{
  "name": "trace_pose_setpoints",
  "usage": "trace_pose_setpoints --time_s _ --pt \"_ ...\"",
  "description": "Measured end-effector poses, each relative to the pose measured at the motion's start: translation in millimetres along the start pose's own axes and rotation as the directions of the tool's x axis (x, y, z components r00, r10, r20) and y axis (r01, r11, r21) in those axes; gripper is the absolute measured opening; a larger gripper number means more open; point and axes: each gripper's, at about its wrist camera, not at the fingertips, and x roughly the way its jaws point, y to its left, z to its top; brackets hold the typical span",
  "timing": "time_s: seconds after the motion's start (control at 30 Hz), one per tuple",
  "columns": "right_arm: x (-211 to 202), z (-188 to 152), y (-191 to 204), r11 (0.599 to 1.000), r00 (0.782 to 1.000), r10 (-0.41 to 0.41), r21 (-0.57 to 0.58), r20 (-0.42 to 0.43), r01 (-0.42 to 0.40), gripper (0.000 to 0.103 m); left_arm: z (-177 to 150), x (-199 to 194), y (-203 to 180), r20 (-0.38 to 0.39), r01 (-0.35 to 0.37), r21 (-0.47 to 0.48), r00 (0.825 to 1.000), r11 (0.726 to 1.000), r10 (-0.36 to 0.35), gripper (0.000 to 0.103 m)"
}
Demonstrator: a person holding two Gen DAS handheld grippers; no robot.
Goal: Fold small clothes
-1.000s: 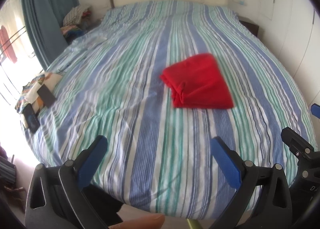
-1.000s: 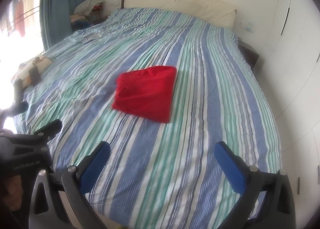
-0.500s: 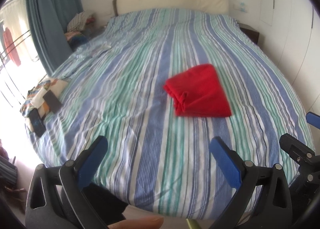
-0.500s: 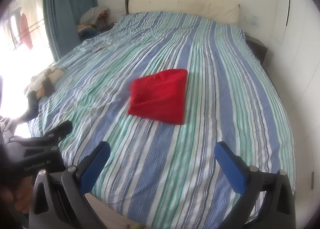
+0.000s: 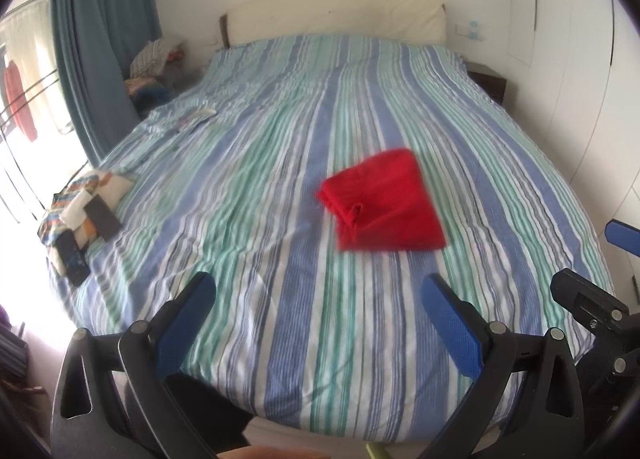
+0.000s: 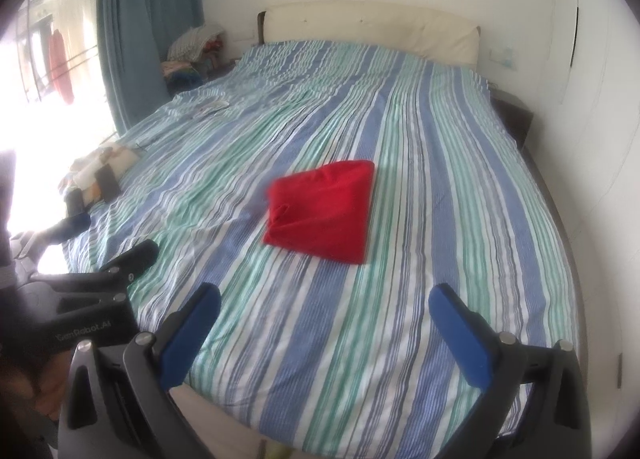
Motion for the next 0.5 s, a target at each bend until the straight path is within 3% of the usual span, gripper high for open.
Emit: trace_pose_setpoints --time_s 0.5 --pt "13.8 -2.7 -2.7 1.000 0.999 -0.026 -0.001 -0.027 0.026 0.102 0.6 -0.8 1.0 0.017 -0.011 -0.018 1.000 1.000 0.011 0.103"
